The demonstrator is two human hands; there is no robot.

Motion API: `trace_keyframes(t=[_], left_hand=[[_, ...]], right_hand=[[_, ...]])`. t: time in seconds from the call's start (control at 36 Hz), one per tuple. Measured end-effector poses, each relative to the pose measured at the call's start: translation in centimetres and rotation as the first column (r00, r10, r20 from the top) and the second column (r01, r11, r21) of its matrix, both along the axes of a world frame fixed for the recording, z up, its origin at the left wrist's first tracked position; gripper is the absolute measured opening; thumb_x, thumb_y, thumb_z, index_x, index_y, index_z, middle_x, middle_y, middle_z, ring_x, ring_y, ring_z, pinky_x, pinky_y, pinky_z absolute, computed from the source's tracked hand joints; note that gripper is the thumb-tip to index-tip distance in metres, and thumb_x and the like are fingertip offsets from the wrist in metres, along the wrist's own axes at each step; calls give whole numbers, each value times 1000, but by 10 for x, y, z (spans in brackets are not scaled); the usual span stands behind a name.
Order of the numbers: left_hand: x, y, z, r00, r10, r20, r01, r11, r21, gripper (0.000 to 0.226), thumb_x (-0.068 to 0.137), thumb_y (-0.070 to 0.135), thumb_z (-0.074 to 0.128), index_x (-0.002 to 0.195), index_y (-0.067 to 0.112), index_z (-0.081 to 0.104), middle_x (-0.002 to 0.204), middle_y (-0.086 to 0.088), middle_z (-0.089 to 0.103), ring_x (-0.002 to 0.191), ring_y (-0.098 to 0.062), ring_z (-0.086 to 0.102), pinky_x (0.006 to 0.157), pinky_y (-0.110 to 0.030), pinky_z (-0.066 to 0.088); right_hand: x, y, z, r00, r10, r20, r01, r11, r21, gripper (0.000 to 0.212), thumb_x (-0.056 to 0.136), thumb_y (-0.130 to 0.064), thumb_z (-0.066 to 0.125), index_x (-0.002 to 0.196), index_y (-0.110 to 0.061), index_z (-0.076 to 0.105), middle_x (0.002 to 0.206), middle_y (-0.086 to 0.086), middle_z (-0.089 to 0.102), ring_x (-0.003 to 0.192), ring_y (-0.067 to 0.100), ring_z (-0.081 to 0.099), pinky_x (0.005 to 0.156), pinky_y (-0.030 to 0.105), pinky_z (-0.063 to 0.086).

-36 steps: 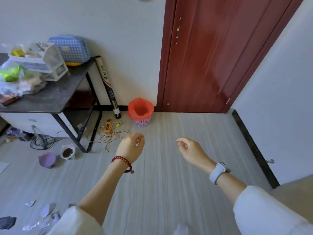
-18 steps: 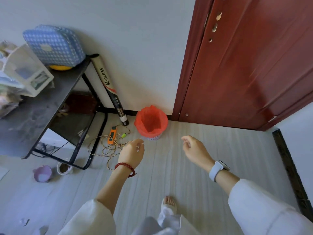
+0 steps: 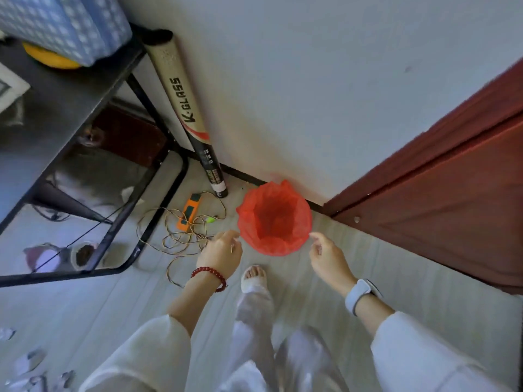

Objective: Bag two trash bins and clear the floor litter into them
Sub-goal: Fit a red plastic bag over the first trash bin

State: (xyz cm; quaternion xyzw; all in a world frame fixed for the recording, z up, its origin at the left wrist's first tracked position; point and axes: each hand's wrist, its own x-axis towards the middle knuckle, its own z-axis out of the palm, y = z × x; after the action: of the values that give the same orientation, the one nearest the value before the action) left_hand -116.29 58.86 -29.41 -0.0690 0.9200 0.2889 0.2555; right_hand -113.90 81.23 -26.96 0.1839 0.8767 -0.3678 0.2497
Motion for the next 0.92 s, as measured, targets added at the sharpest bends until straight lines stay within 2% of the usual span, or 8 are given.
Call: trace_keyframes(t=[0.17,0.28,0.39,0.5,0.58,0.67,0.75,0.92], left_hand=[[-52,26,-102,908,345,239,-377,921,101,39,91,14,47,129,11,44,123,-14,52,113,-29,51,92,-34,41],[-78,44,-178,858,410,309,-439,898,28,49,89,16,48,137,15,35,136,-15,39,116,-32,48,95,-35,39],[-103,63,-263,884,405,231,-418,908,6,59,79,31,40,136,16,35,134,-16,39,125,-36,37,103,-45,32],[-114,86,-324,867,468,173,-453,883,-120,76,85,29,51,146,31,5,154,-7,8,139,-32,12,109,-49,22],[-116,95,-357,849,501,166,-481,864,-150,83,84,34,52,144,38,-5,155,-6,2,138,-33,12,107,-51,23],[-114,91,-372,851,515,103,-501,855,-136,78,86,27,51,145,35,1,144,-15,24,124,-37,32,97,-48,35],[-106,84,-366,864,504,-11,-500,854,-143,65,90,19,46,145,31,16,119,-20,43,109,-38,42,85,-46,40],[-75,68,-298,796,604,-50,-604,786,-127,53,94,21,43,144,27,25,110,-19,45,99,-37,51,70,-47,45]], right_hand=[[-73,24,-109,989,8,150,-17,998,58,45,93,-10,40,138,-14,37,126,13,51,111,29,53,86,31,40],[-107,43,-198,984,35,173,-52,994,98,48,87,-18,37,135,-22,40,100,8,53,81,20,50,71,30,42],[-140,53,-272,983,99,156,-123,980,155,59,87,-7,41,143,-19,29,118,21,50,107,33,48,88,37,43],[-157,63,-331,977,185,102,-204,955,217,68,91,-3,44,148,-15,10,141,23,32,124,38,38,99,38,35],[-166,70,-364,976,190,105,-209,955,212,72,91,-4,42,148,-15,0,149,21,19,130,37,32,101,37,33],[-177,78,-380,974,150,169,-173,977,128,71,92,-3,38,149,-18,-1,147,14,30,126,31,42,93,26,34],[-183,83,-377,980,160,116,-176,974,140,61,90,2,36,146,-15,20,135,13,48,121,28,48,89,18,31],[-176,67,-318,967,256,21,-254,940,226,50,90,-1,38,138,-14,37,124,20,49,106,37,52,78,29,35]])
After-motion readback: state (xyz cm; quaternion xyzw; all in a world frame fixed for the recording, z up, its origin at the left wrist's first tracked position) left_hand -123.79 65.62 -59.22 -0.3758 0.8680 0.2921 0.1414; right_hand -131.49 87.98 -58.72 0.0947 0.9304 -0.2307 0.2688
